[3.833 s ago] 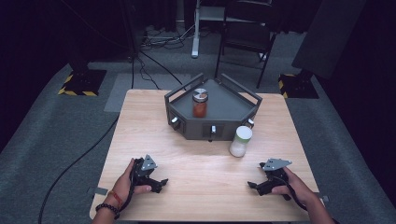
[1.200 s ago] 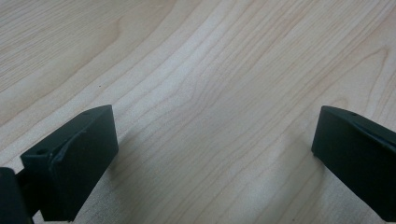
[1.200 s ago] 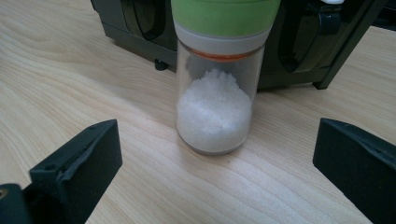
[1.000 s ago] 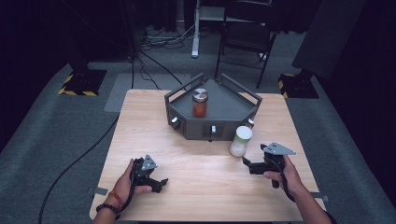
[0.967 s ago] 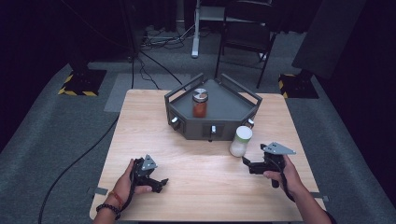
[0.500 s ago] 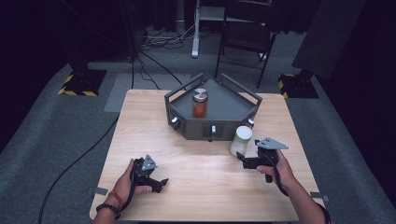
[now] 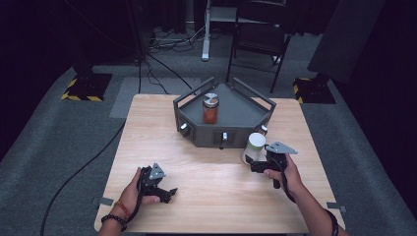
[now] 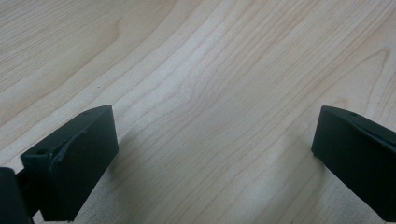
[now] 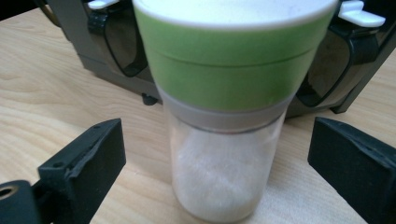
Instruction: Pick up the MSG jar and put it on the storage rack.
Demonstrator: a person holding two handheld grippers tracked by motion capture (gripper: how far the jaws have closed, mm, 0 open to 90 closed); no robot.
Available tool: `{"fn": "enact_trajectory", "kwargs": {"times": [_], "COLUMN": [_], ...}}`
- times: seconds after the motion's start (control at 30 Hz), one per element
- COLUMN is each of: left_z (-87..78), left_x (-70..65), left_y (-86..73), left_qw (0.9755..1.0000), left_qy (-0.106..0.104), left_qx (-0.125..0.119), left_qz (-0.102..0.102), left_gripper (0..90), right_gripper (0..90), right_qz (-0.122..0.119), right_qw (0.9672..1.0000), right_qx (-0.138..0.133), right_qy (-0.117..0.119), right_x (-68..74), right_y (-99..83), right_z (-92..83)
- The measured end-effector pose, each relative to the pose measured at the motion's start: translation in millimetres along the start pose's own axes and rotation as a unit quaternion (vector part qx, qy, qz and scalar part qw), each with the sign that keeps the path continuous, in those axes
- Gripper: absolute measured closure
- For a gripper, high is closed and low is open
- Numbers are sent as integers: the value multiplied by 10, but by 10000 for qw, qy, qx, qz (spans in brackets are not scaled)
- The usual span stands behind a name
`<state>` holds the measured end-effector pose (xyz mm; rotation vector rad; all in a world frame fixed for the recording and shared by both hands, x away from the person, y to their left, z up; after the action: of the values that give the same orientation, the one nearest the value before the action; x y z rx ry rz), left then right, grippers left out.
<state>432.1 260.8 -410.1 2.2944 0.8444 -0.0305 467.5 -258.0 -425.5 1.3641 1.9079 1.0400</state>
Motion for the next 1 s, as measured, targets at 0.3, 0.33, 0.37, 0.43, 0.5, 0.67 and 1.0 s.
{"fn": "enact_trajectory", "kwargs": {"times": [0.3, 0.33, 0.37, 0.43, 0.5, 0.67, 1.0], "left_z": [0, 1, 0, 1, 0, 1, 1], "left_x": [3, 4, 3, 6, 5, 7, 8], "left_y": [1, 0, 1, 0, 1, 0, 1], "left_qw": [10000, 10000, 10000, 10000, 10000, 10000, 10000], "left_qy": [-6, -9, -7, -14, -12, -18, -20], "left_qx": [2, -2, 3, -3, 3, -2, -2], "left_qz": [5, 13, 6, 16, 9, 18, 17], "left_gripper": [3, 3, 3, 3, 3, 3, 3], "right_gripper": [83, 97, 106, 162, 204, 308, 343], "right_qz": [214, 235, 252, 255, 326, 482, 239], "right_qw": [9998, 9997, 9997, 9996, 9993, 9981, 9971], "right_qx": [-41, -48, -53, -122, -200, -349, -690], "right_qy": [32, 31, 26, -25, -47, -139, -231], "right_x": [55, 61, 66, 90, 94, 87, 112], "right_y": [-7, -8, -9, -16, -27, -61, -109], "right_z": [116, 129, 137, 161, 168, 181, 164]}}
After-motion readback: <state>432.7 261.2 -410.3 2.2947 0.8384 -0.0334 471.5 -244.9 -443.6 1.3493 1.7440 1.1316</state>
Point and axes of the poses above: each handheld gripper's, and its own axes: z roughly forward along the jaws, y roughly out of its top, x roughly to its left, the point moved 5 cm from there along z, roughly forward along the jaws, and after that the axes turned 15 degrees about -y, right-handed, at the moved point
